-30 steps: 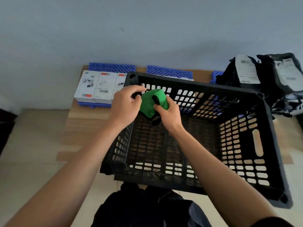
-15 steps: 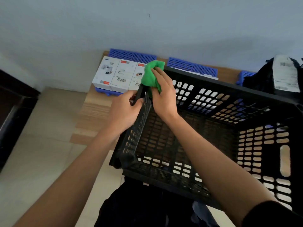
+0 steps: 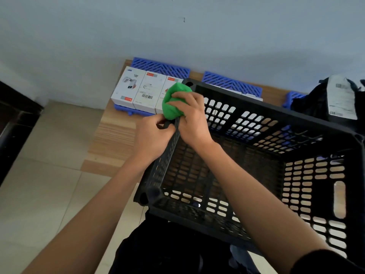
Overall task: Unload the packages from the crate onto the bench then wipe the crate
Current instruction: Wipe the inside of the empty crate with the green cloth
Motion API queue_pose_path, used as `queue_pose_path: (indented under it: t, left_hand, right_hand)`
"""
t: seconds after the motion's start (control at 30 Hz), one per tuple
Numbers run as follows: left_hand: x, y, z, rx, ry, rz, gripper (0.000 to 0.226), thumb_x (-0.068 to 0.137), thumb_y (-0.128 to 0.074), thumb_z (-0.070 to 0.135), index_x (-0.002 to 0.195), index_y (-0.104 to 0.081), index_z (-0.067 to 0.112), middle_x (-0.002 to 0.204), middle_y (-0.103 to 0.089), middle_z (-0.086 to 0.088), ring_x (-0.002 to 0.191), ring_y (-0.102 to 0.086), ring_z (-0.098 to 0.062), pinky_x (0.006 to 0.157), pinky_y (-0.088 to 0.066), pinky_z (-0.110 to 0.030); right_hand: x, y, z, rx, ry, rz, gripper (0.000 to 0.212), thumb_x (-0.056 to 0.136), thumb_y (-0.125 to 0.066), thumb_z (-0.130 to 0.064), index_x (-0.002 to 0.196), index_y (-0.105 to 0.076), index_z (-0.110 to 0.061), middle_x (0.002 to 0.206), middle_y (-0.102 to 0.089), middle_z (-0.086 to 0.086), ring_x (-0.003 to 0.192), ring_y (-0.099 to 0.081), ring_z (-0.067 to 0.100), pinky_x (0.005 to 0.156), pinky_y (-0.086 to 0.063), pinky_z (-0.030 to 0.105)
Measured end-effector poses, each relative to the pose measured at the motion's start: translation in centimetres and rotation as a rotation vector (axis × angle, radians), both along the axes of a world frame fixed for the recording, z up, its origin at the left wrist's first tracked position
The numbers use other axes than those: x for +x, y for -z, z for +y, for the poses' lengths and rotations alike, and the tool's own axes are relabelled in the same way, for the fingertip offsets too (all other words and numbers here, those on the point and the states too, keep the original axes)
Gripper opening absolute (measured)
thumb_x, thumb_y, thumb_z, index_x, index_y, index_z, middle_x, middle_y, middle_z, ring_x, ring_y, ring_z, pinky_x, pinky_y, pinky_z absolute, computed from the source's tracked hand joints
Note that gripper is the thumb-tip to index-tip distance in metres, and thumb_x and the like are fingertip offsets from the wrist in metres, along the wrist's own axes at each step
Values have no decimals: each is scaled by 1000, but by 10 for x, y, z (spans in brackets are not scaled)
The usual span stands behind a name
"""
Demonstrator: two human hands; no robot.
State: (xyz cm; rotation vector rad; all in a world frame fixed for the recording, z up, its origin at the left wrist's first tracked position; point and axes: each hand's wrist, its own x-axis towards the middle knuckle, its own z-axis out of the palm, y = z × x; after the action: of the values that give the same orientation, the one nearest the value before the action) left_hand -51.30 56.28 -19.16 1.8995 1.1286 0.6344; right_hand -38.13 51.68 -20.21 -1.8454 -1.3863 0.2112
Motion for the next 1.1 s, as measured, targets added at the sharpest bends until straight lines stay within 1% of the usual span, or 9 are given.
queue_pose_path:
  t: [0.23, 0.4, 0.5, 0.57, 0.63, 0.7, 0.77, 0.9, 1.1]
  left_hand:
    - [-3, 3, 1, 15, 37, 7, 5, 83, -69, 20, 86, -73, 21, 75, -70, 11, 75, -67, -7, 67, -52, -21]
    - [-4, 2, 3, 21, 70, 86, 4, 88, -67, 29, 90, -71, 29, 81, -70, 16, 75, -66, -3, 73, -58, -33]
    - [-5, 4, 4, 3, 73, 98, 8, 90, -67, 32, 97, -70, 31, 85, -70, 19, 78, -66, -3, 74, -60, -34]
    - [-5, 6, 7, 15, 112, 173, 9, 92, -65, 35, 101, -64, 35, 87, -68, 18, 78, -65, -4, 70, -59, -35]
    - [2, 2, 15, 86, 180, 276, 22, 90, -62, 37, 112, -60, 35, 93, -69, 14, 82, -65, -8, 65, -55, -33]
    - [15, -3, 25, 172, 219, 306, 46, 88, -63, 32, 133, -52, 30, 108, -70, 6, 95, -66, -18, 68, -51, -33]
    - [34, -9, 34, 230, 244, 282, 57, 88, -64, 23, 141, -45, 25, 119, -67, -2, 106, -63, -25, 74, -47, -37]
    - [55, -14, 37, 282, 247, 314, 56, 88, -59, 14, 143, -46, 20, 122, -63, -8, 108, -62, -29, 83, -55, -48]
    - [55, -10, 35, 318, 250, 349, 61, 89, -58, 13, 147, -42, 19, 126, -61, -7, 109, -62, -29, 83, -56, -48]
  right_hand:
    - [6, -5, 7, -21, 12, -192, 44, 75, -65, 17, 114, -74, 0, 131, -62, 18, 125, -46, 45, 98, -45, 55]
    - [25, -20, 33, -174, 164, -375, 52, 72, -60, 13, 118, -71, -8, 142, -53, 13, 130, -41, 38, 98, -38, 47]
    - [32, -27, 33, -132, 296, -367, 55, 71, -56, 15, 120, -70, -7, 138, -58, 9, 123, -46, 36, 93, -41, 46]
    - [42, -29, 24, -31, 408, -310, 58, 72, -56, 17, 124, -69, -7, 134, -61, 8, 119, -49, 36, 87, -42, 43]
    - [49, -32, 16, 9, 458, -299, 59, 75, -60, 14, 128, -67, -9, 136, -61, 5, 119, -49, 35, 85, -38, 41]
    - [50, -33, 15, -59, 416, -285, 61, 76, -59, 11, 132, -65, -13, 142, -59, 2, 125, -47, 34, 88, -36, 43]
    - [45, -28, 16, -166, 290, -300, 63, 80, -57, 6, 137, -63, -20, 148, -55, -2, 134, -42, 32, 96, -33, 48]
    - [43, -16, 14, -212, 214, -376, 60, 83, -60, -1, 139, -62, -22, 149, -55, -2, 135, -43, 32, 101, -33, 51]
    - [50, -7, 8, -148, 281, -428, 53, 86, -59, -2, 136, -64, -21, 144, -59, -3, 129, -48, 30, 99, -35, 45]
